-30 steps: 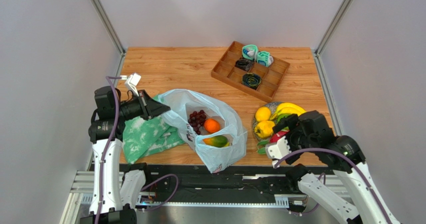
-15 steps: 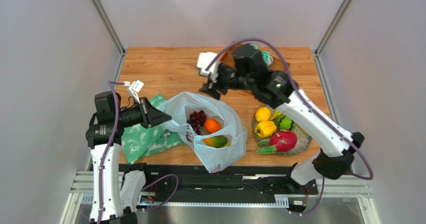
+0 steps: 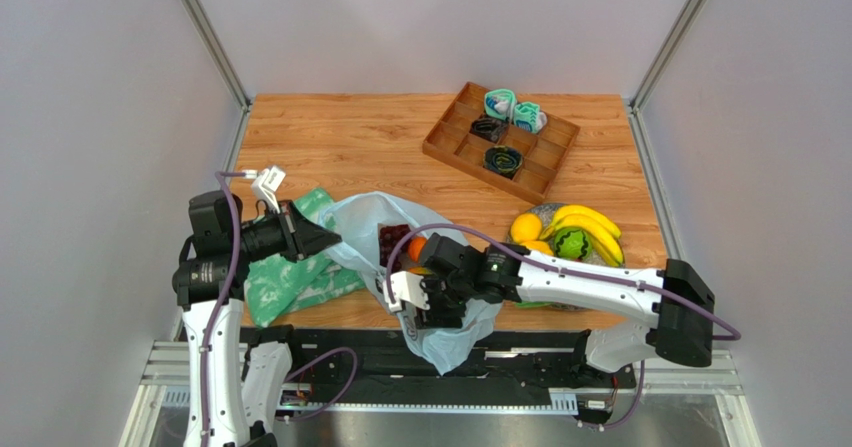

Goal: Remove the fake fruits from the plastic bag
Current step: Take out the fake fruit from the plastic bag.

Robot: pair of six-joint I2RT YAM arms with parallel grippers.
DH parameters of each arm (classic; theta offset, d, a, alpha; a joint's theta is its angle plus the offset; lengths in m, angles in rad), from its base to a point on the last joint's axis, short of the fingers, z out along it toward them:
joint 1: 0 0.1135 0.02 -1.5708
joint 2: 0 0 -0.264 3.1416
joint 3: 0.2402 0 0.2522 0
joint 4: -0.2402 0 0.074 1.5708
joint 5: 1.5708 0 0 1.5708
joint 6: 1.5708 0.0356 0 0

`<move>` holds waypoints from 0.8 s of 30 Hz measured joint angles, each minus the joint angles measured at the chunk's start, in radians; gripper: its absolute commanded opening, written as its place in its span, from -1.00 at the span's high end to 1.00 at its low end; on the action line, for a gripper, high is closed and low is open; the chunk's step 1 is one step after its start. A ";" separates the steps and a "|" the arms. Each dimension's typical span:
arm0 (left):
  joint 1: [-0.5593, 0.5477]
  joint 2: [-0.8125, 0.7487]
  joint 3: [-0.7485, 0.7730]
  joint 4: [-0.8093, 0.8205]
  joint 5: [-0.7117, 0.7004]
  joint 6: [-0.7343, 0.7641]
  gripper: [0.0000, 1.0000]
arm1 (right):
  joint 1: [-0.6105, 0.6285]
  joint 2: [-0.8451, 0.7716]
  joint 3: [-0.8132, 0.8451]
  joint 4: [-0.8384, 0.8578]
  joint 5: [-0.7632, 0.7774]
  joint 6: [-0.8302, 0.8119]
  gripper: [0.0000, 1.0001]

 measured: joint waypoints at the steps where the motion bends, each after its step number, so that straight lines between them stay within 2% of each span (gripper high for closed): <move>1: 0.000 -0.014 -0.009 -0.013 -0.035 -0.008 1.00 | 0.014 -0.024 -0.023 0.002 -0.002 -0.008 -0.16; 6: 0.008 -0.082 -0.033 -0.146 -0.188 -0.020 1.00 | 0.037 -0.112 -0.089 0.008 0.013 -0.006 -0.31; 11: 0.008 -0.097 -0.037 -0.243 -0.332 -0.021 1.00 | -0.017 -0.090 -0.076 0.063 0.111 0.054 -0.75; 13: 0.008 -0.097 -0.047 -0.253 -0.379 -0.021 1.00 | -0.040 -0.042 -0.040 0.093 0.152 0.069 -0.82; 19: 0.008 -0.111 -0.109 -0.253 -0.377 -0.026 1.00 | -0.050 0.122 0.024 0.145 0.200 0.068 -0.99; 24: 0.014 -0.128 -0.117 -0.243 -0.354 -0.027 1.00 | -0.050 0.190 0.024 0.142 0.197 0.068 -1.00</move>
